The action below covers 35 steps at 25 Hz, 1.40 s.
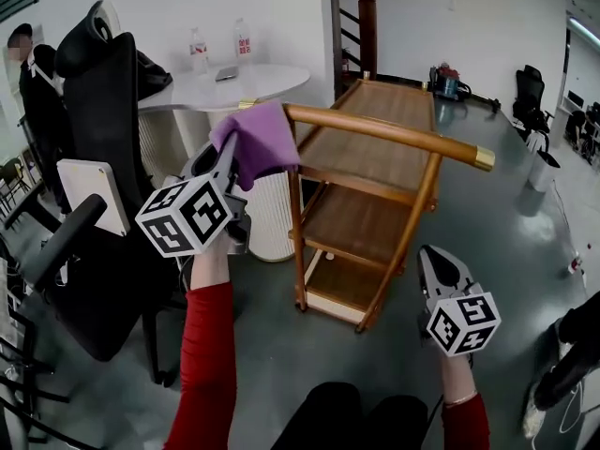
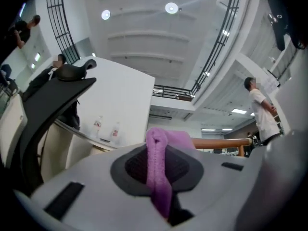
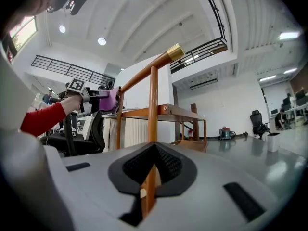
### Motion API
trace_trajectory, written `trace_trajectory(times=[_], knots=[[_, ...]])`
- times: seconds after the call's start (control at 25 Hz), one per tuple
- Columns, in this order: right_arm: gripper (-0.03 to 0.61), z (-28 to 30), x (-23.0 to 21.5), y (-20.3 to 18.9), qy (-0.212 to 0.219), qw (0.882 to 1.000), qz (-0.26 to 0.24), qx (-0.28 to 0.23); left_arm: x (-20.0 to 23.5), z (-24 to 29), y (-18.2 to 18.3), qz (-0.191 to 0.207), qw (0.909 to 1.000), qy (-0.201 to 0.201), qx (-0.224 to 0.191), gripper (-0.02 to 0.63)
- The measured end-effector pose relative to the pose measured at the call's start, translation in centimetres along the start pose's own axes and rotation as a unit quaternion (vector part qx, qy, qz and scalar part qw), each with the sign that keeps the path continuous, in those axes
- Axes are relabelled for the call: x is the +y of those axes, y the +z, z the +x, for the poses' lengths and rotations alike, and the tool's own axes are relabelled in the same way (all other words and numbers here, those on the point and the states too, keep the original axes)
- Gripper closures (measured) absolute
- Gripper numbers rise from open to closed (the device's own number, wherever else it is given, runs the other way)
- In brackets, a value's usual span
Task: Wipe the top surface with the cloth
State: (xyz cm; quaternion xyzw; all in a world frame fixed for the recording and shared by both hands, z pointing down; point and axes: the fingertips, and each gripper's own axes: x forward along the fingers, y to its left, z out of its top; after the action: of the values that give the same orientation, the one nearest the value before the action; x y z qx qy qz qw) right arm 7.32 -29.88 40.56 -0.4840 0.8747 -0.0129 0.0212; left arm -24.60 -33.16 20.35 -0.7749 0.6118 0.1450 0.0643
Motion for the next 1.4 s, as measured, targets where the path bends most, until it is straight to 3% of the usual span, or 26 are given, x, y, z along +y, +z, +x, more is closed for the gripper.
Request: trace_trajectory(times=[0.12,0.2,0.28,0.36,0.44,0.52,0.6,0.68,0.76,0.84,0.92,1.12,1.24,1.4], knots=[[0.574,-0.1,0.3,-0.2,0.001,1.0,-0.003,0.004,1.4,-1.1,-0.1,0.002,0.9997,0.023,-0.001,0.566],[0.574,-0.2,0.7,0.2,-0.001,1.0,-0.01,0.006,-0.1,-2.1,0.2,0.005,1.0,0.004,-0.002,0.566],[0.574,-0.4,1.0,0.5,-0.004,1.0,-0.016,0.008,-4.3,-3.9,0.1,0.01,0.9986,-0.052,-0.002,0.566],[0.574,-0.6,1.0,0.5,-0.009,1.0,-0.02,0.013,-10.6,-5.8,-0.4,0.01,0.9903,-0.138,0.0,0.566],[0.574,-1.0,0.6,0.6,-0.017,0.999,-0.021,0.017,-17.9,-7.3,-1.4,-0.014,0.9694,-0.245,0.013,0.566],[0.574,-1.6,0.2,0.7,-0.028,0.999,-0.021,0.018,-24.2,-8.0,-2.8,-0.054,0.9367,-0.344,0.036,0.566],[0.574,-2.0,-0.3,0.5,-0.042,0.999,-0.018,0.019,-28.7,-7.5,-4.9,-0.075,0.9102,-0.403,0.06,0.566],[0.574,-2.7,-0.9,0.0,-0.054,0.998,-0.015,0.022,-31.3,-6.2,-7.1,-0.073,0.9006,-0.421,0.077,0.566],[0.574,-3.5,-1.4,-0.7,-0.062,0.998,-0.014,0.028,-31.6,-4.4,-8.9,-0.055,0.9092,-0.403,0.088,0.566],[0.574,-4.1,-1.9,-1.2,-0.068,0.997,-0.013,0.033,-29.6,-2.4,-10.2,-0.025,0.9296,-0.356,0.092,0.566],[0.574,-4.5,-2.2,-1.5,-0.071,0.997,-0.01,0.034,-25.7,-0.9,-11.1,-0.01,0.9485,-0.301,0.097,0.566],[0.574,-3.8,-1.7,-1.5,-0.06,0.998,-0.01,0.036,-12.0,-0.5,-10.5,-0.026,0.9855,-0.142,0.09,0.566],[0.574,-2.7,-0.8,-1.4,-0.047,0.998,-0.014,0.036,-4.7,-1.5,-9.5,-0.028,0.9945,-0.057,0.084,0.566],[0.574,-1.3,0.4,-2.1,-0.031,0.998,-0.012,0.046,0.3,-3.3,-9.1,-0.034,0.9961,0.0,0.081,0.566]])
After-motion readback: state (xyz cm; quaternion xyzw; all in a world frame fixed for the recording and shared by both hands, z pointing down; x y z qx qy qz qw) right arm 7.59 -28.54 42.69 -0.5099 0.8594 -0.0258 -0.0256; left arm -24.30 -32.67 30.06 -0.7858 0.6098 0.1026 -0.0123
